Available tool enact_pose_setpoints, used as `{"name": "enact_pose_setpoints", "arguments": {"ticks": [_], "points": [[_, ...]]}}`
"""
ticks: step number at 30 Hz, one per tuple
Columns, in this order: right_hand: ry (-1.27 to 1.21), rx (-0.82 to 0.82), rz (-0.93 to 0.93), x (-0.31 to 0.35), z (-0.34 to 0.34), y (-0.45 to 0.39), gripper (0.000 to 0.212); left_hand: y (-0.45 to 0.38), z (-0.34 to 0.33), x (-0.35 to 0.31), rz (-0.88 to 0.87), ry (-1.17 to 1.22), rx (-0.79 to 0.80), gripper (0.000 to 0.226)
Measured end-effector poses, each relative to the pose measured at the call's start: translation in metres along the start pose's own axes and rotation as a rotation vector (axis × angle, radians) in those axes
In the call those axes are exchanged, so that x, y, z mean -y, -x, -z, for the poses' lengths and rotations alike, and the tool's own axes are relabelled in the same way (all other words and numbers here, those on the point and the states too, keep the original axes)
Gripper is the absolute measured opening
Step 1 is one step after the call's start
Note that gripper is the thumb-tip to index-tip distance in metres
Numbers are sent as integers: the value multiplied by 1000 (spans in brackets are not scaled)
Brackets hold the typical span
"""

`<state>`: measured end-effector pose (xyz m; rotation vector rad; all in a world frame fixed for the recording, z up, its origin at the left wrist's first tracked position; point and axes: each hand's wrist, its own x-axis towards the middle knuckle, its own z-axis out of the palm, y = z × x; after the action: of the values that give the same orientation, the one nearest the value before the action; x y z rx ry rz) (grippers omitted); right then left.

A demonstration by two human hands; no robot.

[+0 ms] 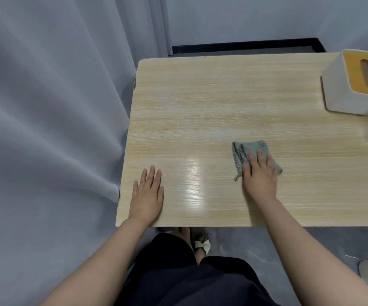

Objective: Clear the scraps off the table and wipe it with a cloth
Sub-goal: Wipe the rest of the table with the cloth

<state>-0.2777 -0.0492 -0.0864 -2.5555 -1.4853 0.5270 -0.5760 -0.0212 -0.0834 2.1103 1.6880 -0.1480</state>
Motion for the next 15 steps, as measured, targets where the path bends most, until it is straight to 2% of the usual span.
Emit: {"name": "enact_pose_setpoints", "arguments": {"ticks": [2,3,5,8,10,12,15], "points": [[25,-15,-67,6,-6,9,50,9,-4,1,3,-6,6,53],[42,-25,-25,17,-12,16,49,14,-5,2,7,-6,7,53],[79,16,208,48,-27,36,50,22,-8,2,14,-6,10,53],[131,246,642,90,-49,67,53,33,-11,5,5,-13,6,53],[172,299,776,95,-51,74,63,37,-13,7,-2,-18,2,53],[150,258,699,81,-42,64,53,38,-14,8,-2,-19,-3,58],[67,131,397,34,-22,46,48,37,-16,8,2,-16,3,53]]}}
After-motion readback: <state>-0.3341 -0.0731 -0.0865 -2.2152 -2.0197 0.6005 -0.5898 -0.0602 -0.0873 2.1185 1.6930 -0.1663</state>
